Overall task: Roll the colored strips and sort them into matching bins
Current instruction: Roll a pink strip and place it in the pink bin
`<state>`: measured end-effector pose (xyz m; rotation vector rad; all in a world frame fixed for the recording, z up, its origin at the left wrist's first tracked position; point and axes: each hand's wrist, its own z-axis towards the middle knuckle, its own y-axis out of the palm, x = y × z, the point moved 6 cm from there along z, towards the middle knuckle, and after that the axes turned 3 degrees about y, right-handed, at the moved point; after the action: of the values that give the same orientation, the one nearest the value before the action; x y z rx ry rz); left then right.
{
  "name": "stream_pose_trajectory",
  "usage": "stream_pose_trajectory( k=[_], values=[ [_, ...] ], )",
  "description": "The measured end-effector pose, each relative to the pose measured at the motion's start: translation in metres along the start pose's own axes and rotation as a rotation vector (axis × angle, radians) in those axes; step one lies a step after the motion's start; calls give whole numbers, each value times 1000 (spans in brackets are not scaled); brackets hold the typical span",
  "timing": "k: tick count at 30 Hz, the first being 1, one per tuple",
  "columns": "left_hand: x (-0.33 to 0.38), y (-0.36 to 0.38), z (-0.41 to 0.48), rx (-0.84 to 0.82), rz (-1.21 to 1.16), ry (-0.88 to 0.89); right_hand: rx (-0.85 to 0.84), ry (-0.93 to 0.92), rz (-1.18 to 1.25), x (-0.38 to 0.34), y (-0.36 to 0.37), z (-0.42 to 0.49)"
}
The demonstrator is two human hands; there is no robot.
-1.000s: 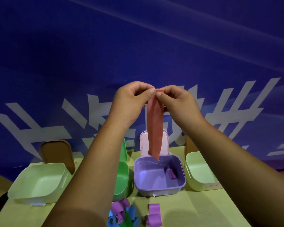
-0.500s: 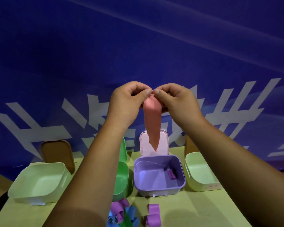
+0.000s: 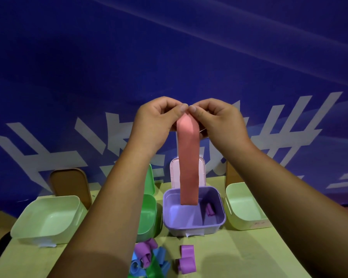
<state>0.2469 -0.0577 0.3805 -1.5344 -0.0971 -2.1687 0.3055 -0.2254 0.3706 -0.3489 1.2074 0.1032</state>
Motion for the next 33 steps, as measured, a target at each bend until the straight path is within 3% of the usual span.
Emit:
stream_pose_trajectory(
  k=[17,33],
  values=[
    [-6,-5,-3,0,38,-33,-55,15,-22,8,4,-1],
    [-6,-9,-11,47,-98,-50,-96,43,145,2,13,-5]
  ],
)
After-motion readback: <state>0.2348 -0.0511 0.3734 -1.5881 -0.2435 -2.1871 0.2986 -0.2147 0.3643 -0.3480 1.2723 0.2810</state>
